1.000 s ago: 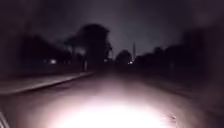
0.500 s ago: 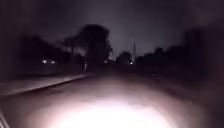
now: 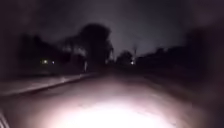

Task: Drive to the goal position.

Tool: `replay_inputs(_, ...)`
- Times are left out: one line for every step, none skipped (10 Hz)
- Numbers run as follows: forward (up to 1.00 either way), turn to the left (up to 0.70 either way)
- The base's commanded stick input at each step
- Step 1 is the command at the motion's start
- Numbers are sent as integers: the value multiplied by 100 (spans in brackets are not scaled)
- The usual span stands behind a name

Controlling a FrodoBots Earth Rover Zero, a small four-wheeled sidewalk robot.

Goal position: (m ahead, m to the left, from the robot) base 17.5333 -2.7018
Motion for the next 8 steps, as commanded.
replay_inputs(70,0)
replay_inputs(70,0)
replay_inputs(70,0)
replay_inputs(70,0)
replay_inputs(70,0)
replay_inputs(70,0)
replay_inputs(70,0)
replay_inputs(70,0)
